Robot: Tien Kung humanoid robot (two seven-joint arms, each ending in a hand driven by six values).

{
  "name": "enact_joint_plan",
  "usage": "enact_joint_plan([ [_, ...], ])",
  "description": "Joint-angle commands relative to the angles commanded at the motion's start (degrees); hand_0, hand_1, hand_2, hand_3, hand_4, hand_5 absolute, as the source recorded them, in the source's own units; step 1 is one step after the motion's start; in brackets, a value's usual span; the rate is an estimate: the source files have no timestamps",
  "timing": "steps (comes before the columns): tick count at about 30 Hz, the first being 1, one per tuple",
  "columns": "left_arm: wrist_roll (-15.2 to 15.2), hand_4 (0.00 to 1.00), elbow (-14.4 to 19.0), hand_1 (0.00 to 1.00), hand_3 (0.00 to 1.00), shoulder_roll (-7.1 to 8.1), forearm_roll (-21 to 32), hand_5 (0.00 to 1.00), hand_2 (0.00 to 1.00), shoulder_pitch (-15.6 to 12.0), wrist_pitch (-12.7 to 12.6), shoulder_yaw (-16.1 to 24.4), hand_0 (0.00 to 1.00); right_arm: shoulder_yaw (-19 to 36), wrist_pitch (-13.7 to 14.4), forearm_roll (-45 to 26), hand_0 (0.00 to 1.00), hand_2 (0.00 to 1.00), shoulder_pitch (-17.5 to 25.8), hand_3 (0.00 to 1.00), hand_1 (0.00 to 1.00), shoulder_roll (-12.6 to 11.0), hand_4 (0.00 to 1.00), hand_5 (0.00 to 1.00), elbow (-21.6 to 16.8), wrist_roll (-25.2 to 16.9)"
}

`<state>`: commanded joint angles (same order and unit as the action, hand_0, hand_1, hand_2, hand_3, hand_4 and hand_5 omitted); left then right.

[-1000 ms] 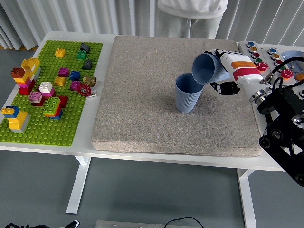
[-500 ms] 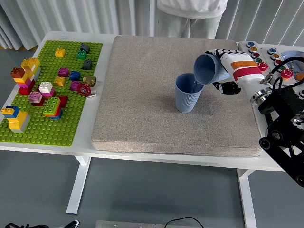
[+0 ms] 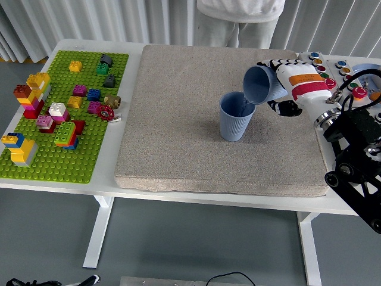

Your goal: Pick cup pour cup place

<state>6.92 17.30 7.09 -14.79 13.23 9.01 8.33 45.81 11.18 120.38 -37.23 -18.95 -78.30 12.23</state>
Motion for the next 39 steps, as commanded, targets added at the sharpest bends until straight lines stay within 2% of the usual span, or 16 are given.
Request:
enact_joint_plan([
  [15,0.0,0.498,0.0,0.821,0.763,0.05,0.0,0.998,0.834,0.0,0.0,0.0,0.783,-1.6,0.1,1.8,0.824,0.647,-1.1,0.728,0.730,-1.3,0.725,0.136,-0.6,0.5],
  [25,0.2,0.498,0.0,0.821,0.763,0.13,-0.1,0.998,0.834,-0.3,0.0,0.3,0.783,-4.5,-0.3,2.2,0.826,0.646,-2.5,0.726,0.730,-2.6,0.723,0.133,-0.8,0.9],
  [39,0.1,0.498,0.0,0.821,0.763,0.25,-0.1,0.998,0.833,-0.4,0.0,0.2,0.783,-6.1,-0.1,2.6,0.830,0.646,-3.5,0.723,0.730,-2.7,0.722,0.131,0.0,1.4],
])
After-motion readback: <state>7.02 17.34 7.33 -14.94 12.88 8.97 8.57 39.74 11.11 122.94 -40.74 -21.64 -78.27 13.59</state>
